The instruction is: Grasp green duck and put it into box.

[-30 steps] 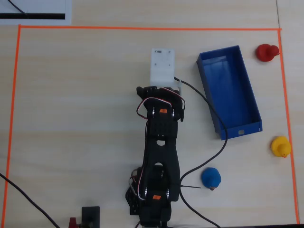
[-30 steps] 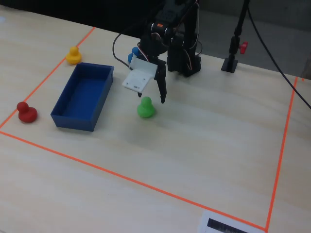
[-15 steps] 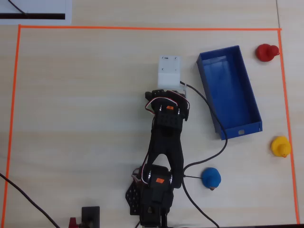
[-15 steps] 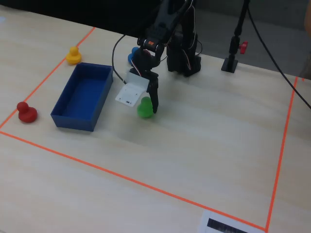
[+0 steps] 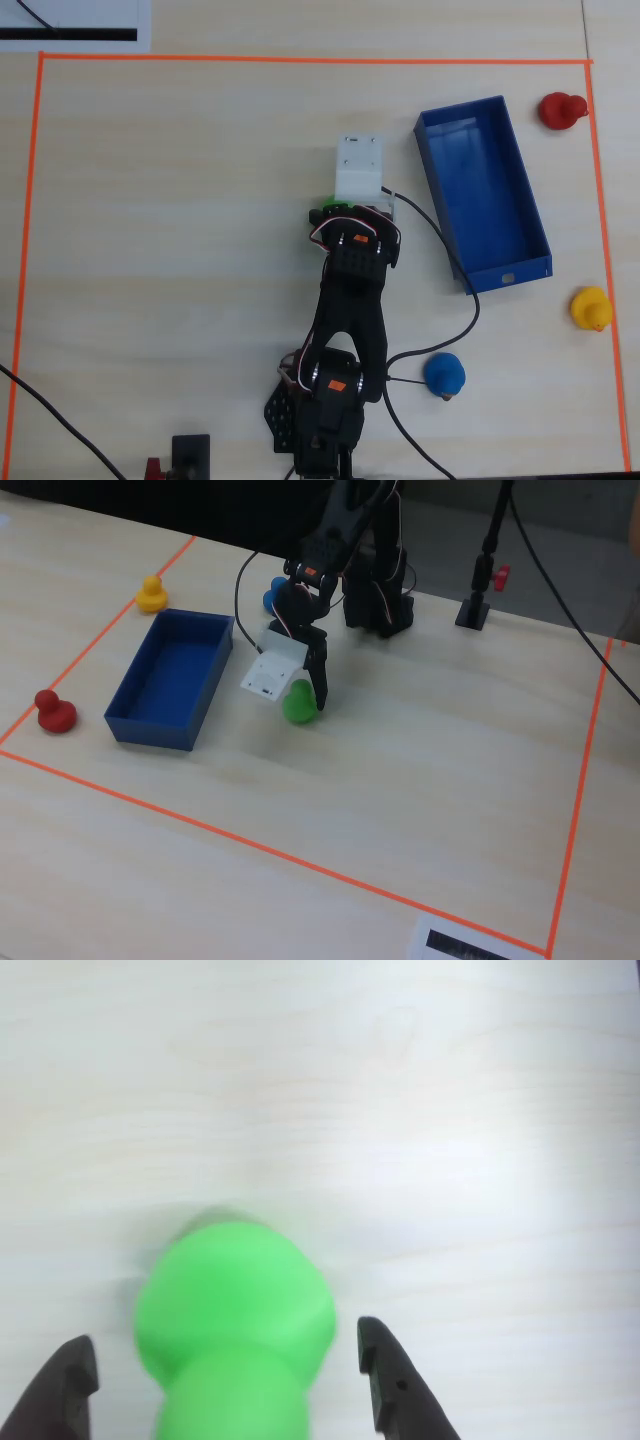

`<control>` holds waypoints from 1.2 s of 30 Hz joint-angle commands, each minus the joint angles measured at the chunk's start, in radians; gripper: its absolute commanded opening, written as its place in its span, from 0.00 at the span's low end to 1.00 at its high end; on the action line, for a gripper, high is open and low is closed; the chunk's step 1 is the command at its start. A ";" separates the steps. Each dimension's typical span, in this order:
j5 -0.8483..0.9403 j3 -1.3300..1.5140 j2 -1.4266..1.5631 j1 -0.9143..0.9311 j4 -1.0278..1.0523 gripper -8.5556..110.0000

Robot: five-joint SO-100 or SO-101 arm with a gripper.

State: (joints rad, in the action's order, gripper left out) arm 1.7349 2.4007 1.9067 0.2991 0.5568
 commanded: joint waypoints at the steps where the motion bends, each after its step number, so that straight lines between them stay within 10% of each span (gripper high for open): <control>1: -0.011 -0.008 0.025 -0.031 -0.049 0.37; 22: -0.023 -0.009 -0.041 -0.005 -0.067 0.36; 30: -0.023 -0.038 -0.057 -0.017 -0.067 0.07; 36: -0.026 -0.052 -0.031 0.003 -0.080 0.07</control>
State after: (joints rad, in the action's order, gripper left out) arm 1.7181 2.3976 1.8408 0.2807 0.5108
